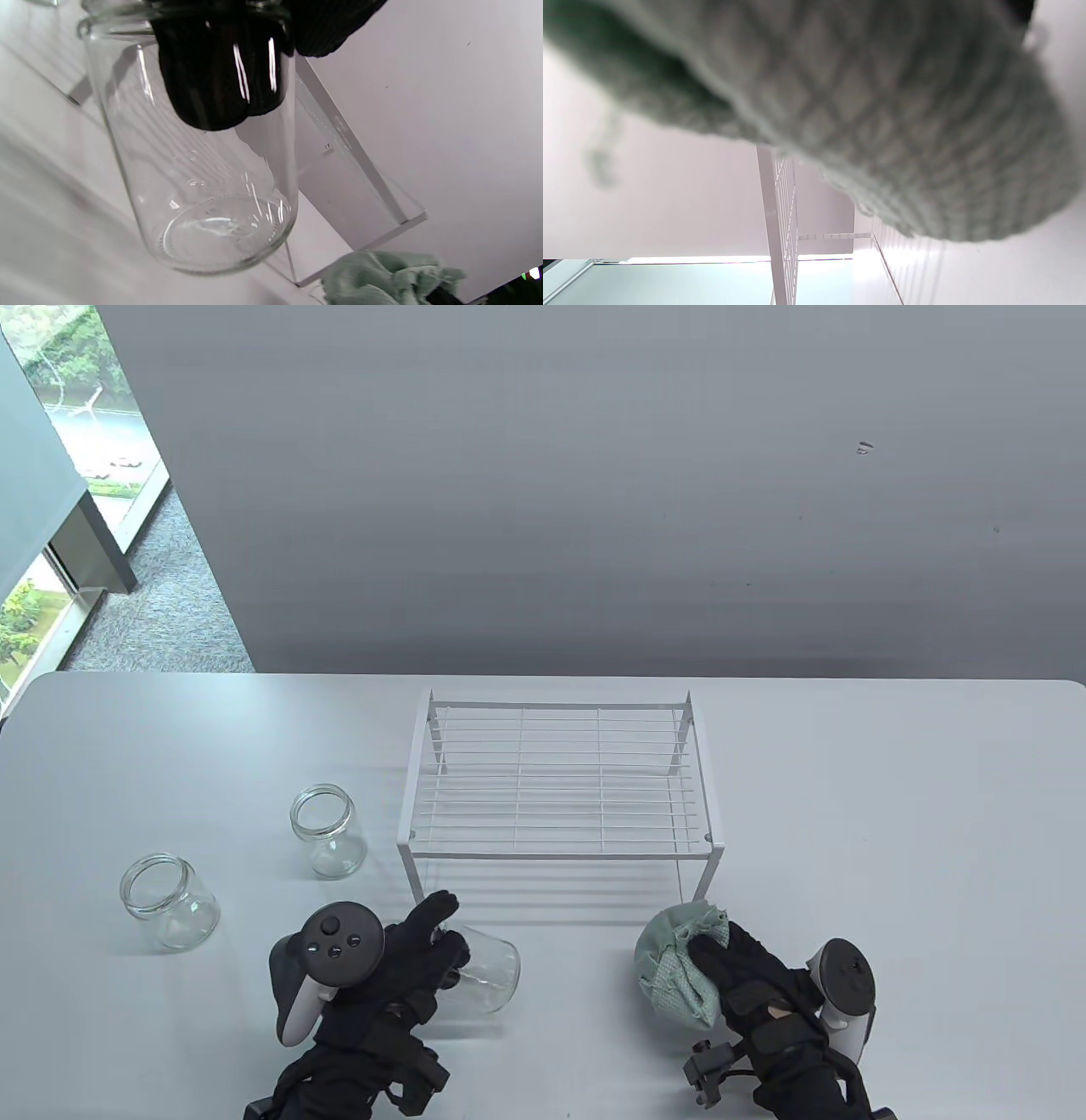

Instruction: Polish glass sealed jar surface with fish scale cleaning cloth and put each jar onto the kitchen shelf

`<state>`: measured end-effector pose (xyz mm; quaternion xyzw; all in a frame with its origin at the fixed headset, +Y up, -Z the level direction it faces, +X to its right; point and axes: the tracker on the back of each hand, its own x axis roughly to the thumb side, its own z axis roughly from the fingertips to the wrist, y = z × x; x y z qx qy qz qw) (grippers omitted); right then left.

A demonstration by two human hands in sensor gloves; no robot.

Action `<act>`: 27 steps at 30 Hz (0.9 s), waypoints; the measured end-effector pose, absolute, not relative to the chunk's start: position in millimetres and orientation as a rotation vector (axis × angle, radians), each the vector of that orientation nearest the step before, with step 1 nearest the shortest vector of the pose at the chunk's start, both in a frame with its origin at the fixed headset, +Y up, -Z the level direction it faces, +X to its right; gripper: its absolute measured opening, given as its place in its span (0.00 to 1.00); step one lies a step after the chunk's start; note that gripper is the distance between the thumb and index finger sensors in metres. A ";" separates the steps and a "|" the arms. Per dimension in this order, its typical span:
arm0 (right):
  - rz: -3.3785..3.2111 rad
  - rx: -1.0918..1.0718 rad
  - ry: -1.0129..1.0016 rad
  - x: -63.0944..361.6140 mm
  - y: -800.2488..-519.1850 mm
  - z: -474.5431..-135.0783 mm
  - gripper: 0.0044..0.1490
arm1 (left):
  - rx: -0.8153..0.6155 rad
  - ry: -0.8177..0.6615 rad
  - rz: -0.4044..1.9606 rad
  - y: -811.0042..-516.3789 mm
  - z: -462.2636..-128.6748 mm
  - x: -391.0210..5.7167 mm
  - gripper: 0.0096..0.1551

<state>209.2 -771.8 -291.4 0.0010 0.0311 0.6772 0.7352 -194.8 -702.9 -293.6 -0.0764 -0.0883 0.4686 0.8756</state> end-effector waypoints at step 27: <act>1.644 0.220 -0.290 191.8 -735.6 -286.0 0.28 | -0.456 -0.193 1.620 -766.8 -306.9 -153.5 0.25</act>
